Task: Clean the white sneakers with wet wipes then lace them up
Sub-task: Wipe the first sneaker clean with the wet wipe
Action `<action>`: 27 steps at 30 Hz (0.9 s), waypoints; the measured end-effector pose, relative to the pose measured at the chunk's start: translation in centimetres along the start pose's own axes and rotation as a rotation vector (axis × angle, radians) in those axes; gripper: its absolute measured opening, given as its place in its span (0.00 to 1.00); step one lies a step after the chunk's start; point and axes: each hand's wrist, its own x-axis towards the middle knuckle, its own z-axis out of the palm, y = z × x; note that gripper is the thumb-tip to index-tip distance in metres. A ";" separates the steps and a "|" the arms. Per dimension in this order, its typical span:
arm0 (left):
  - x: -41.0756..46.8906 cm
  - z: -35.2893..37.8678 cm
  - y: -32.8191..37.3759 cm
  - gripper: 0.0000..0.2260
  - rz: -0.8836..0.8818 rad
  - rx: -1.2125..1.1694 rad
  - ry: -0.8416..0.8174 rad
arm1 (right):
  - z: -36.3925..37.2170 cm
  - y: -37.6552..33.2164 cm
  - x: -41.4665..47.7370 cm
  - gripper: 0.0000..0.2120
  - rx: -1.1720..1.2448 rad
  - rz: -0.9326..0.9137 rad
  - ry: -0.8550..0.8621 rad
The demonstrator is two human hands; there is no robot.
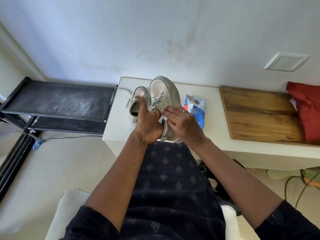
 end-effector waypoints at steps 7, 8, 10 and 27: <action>-0.8 1.1 -1.1 0.44 -0.022 0.099 0.064 | 0.6 2.9 2.2 0.07 -0.065 0.105 -0.148; -1.0 1.1 -1.2 0.43 -0.045 0.148 0.066 | 0.8 3.7 2.4 0.08 -0.109 0.121 -0.180; -1.3 1.1 -1.5 0.41 -0.079 0.217 0.051 | 0.9 5.0 3.0 0.08 -0.189 0.141 -0.223; -2.0 0.9 -3.5 0.15 0.023 0.209 0.207 | 1.5 2.3 0.9 0.17 -0.045 0.361 -0.053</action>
